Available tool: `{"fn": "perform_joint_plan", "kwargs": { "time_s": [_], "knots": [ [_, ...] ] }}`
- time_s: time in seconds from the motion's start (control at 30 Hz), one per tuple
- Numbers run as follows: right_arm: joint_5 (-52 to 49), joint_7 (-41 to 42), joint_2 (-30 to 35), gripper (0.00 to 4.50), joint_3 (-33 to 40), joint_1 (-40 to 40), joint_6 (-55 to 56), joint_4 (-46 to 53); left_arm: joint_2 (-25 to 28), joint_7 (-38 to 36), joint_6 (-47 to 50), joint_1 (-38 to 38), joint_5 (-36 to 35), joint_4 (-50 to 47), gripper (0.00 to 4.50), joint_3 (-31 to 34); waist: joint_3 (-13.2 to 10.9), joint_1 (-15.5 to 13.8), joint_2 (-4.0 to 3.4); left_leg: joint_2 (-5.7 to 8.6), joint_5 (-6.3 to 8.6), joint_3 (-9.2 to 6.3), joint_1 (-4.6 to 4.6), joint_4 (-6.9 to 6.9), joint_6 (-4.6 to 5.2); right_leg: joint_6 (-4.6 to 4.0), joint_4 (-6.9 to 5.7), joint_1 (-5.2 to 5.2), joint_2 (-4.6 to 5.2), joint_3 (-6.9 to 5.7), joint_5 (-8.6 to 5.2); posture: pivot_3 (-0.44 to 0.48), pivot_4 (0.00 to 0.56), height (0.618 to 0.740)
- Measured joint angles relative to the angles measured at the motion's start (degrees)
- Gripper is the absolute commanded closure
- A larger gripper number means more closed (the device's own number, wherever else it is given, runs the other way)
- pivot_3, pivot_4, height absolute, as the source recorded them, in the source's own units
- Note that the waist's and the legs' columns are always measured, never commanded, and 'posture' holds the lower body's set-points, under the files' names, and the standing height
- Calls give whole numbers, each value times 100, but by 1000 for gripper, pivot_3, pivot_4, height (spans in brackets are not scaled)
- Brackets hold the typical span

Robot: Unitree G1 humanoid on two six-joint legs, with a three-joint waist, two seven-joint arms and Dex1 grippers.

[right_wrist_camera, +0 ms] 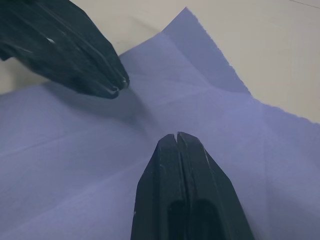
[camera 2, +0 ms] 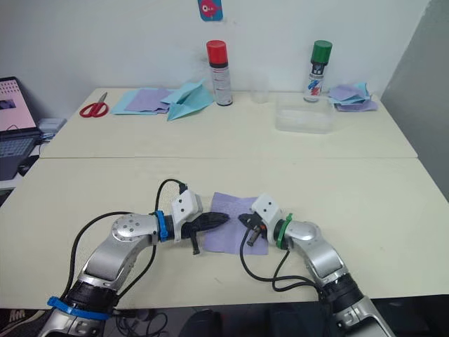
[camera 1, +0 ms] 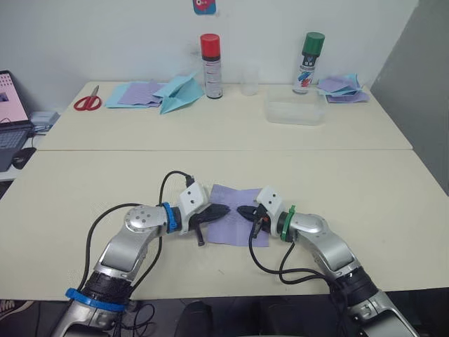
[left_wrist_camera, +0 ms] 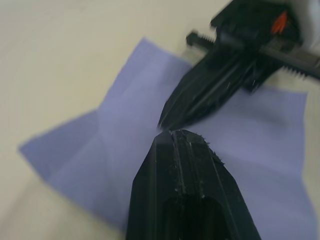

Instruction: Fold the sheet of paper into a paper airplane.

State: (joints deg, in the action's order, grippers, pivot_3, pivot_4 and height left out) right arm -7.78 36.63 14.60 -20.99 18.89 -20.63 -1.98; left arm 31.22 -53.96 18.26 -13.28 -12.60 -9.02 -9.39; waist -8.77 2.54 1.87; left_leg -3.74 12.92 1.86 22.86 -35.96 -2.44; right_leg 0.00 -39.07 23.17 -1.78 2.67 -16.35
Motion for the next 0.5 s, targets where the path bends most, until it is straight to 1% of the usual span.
{"fn": "perform_joint_plan", "kwargs": {
  "time_s": [0.07, 0.13, 0.27, 0.33, 0.43, 0.5],
  "knots": [
    [1, -13, -30, 4482, 1, -16, -1, 5, 34, 123, 173, 294, 82, -205, 4500, -98, 0, 13, -1, -3, 0, -4, -2, 4, 0, -2, 0, 1, -3, -3, -1, 0, 150, 740],
    [3, -27, -37, 4482, 13, -28, -1, 11, 88, 207, 265, 527, 275, -203, 4500, -325, 0, 13, -1, -4, 0, -7, -1, 4, 0, -2, 0, 1, -4, -8, -1, 0, 150, 740],
    [32, -151, -66, 4482, 108, -119, -8, 25, 142, 375, 14, 571, 608, -237, 4500, -547, 34, -21, 5, 2, 0, -3, -9, 2, 0, -4, 0, -6, 5, -3, -1, 0, 150, 740],
    [29, -253, -146, 4482, 189, -199, -8, 35, 141, 424, -39, 577, 662, -187, 4500, -623, 45, -25, 8, 1, 0, -2, -10, 2, 0, -4, 1, -9, 13, -2, -1, 0, 150, 740],
    [57, -678, -283, 4482, 392, -250, 11, -20, 137, 448, -123, 557, 699, -110, 4500, -702, 49, -40, 8, 2, 0, -2, -12, 0, 0, -5, 0, -12, 32, -3, 0, 0, 150, 740],
    [137, -1120, -325, 4482, 710, -240, 16, -122, 137, 445, -151, 547, 701, -83, 4500, -745, 58, -60, 7, 6, 0, 1, -16, -1, 0, -4, 2, -19, 48, -2, 0, 0, 150, 740]
  ]
}}
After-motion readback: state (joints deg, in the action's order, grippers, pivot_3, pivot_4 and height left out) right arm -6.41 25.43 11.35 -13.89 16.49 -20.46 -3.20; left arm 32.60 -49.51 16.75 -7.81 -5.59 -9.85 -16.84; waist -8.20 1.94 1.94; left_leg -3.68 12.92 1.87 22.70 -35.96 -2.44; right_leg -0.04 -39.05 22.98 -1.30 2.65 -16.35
